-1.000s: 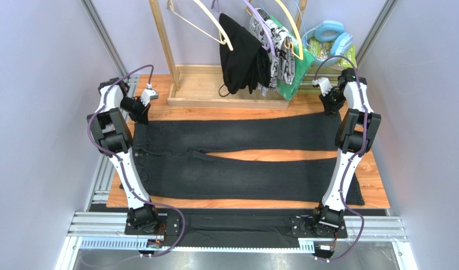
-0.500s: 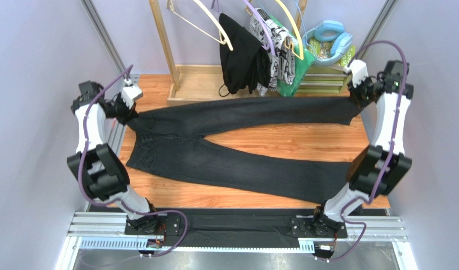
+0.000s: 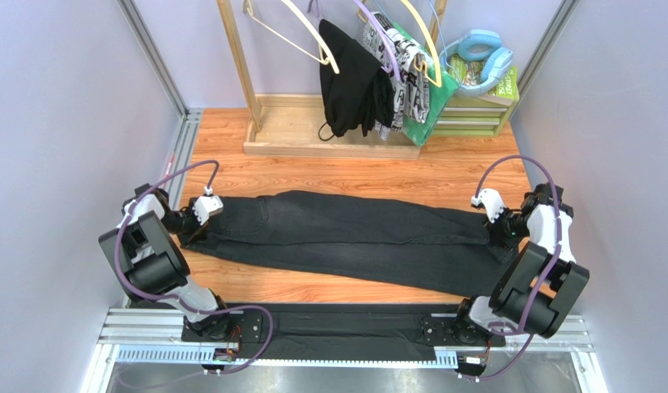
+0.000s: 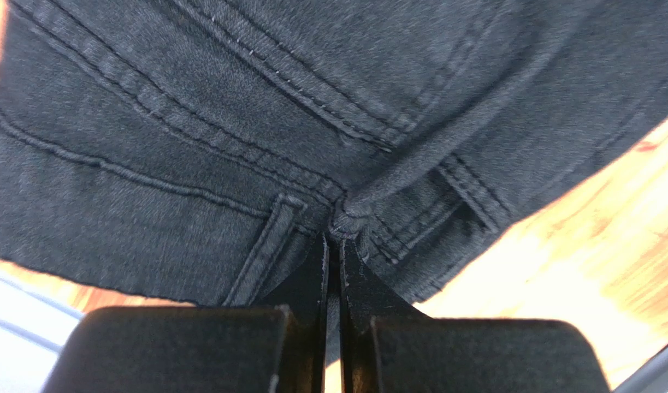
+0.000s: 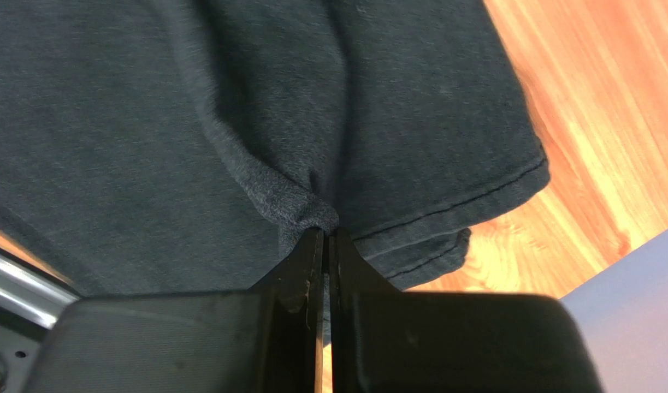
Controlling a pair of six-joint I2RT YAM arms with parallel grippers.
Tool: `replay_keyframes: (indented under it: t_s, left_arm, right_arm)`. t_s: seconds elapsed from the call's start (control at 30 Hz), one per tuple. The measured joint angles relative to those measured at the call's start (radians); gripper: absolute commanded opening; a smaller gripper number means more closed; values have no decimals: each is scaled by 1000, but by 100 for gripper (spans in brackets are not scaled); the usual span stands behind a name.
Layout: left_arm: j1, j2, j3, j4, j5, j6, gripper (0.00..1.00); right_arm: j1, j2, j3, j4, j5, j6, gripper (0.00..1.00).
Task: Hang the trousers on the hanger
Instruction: Fold the trousers
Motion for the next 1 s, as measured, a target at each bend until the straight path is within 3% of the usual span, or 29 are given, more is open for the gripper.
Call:
replay_keyframes:
  t_s: [0.23, 0.33, 0.43, 0.57, 0.7, 0.83, 1.0]
  left_arm:
    - [-10, 37, 140, -26, 1, -74, 0]
    - [-14, 31, 254, -85, 42, -91, 0]
    - [-10, 1, 338, -147, 73, -76, 0]
    - [3, -54, 325, -214, 48, 2, 0]
    - [12, -75, 157, -182, -40, 79, 0]
    - [14, -43, -19, -105, -148, 117, 0]
    - [-10, 29, 13, -111, -192, 23, 0]
  right_arm:
    - [12, 134, 264, -22, -14, 65, 0]
    - [17, 118, 403, -92, -63, 71, 0]
    - [-3, 45, 430, -154, -86, 35, 0]
    - [-76, -121, 292, -219, -77, -76, 0]
    - [-156, -223, 24, -236, -8, -214, 0]
    - [-178, -170, -180, -148, 75, -304, 0]
    - [-113, -69, -223, -1, 131, -283, 0]
